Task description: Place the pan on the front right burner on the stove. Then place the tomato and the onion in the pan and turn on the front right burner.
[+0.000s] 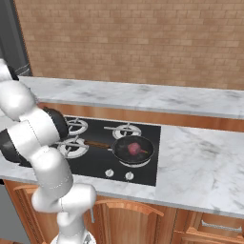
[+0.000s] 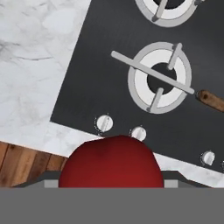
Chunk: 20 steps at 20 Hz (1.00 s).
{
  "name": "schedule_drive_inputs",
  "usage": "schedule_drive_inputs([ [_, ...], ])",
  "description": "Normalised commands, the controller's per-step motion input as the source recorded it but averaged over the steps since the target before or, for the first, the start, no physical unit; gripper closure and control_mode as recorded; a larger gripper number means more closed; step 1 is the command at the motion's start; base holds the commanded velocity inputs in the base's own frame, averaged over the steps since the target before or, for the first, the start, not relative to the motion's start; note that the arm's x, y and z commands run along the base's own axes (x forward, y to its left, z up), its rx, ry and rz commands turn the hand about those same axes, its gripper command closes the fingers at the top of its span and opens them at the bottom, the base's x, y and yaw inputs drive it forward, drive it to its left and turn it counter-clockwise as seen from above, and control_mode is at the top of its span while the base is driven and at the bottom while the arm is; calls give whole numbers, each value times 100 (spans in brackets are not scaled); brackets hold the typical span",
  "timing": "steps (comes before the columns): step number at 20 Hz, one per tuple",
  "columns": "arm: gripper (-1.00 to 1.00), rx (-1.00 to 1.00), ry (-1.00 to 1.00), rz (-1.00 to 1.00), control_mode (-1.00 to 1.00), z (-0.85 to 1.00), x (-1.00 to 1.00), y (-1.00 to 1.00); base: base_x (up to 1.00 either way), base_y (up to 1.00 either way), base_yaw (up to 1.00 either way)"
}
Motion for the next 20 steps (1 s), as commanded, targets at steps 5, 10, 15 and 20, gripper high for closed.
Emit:
schedule_drive_inputs([
  [5, 100, 7, -12, -3, -100, 21, -2, -57, 0, 0, 0],
  [10, 100, 8, -4, -6, -100, 6, 0, -65, 0, 0, 0],
  [15, 100, 4, -2, -8, -100, 0, 0, -72, 0, 0, 0],
  [20, 100, 1, -3, -7, -100, 0, 0, -67, 0, 0, 0],
])
